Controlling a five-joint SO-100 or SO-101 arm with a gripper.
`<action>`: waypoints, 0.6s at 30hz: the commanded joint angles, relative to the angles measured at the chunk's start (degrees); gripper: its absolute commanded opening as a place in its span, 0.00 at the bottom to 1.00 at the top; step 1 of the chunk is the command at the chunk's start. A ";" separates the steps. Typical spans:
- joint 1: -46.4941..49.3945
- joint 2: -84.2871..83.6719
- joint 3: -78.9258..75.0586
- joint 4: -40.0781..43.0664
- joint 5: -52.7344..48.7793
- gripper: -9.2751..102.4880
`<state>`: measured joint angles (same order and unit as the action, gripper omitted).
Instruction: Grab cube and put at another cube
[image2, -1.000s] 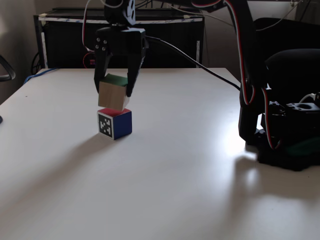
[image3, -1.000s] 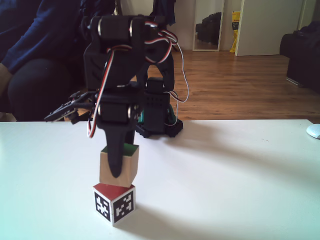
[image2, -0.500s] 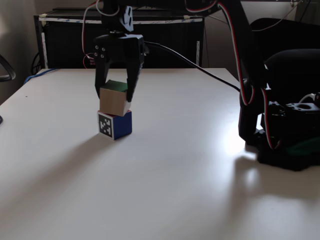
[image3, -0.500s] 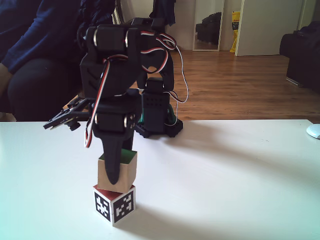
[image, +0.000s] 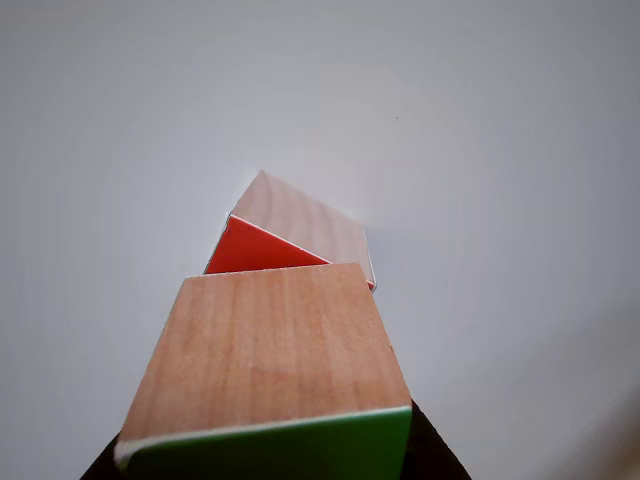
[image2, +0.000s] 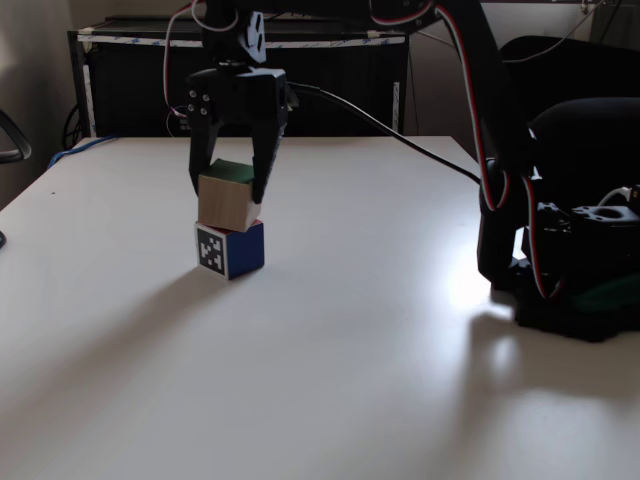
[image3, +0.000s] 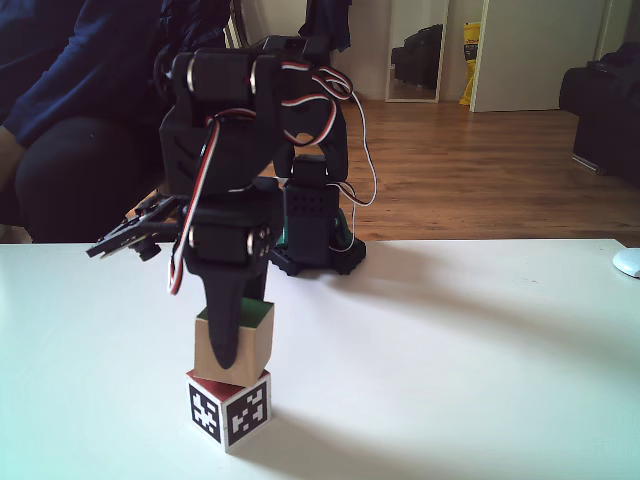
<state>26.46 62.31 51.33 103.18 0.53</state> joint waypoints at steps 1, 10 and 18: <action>-0.70 0.18 -2.02 0.35 0.44 0.31; -0.35 -1.58 -2.11 0.35 0.79 0.32; -0.09 -1.58 -2.72 0.35 0.97 0.38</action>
<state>26.46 59.94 50.80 103.10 1.23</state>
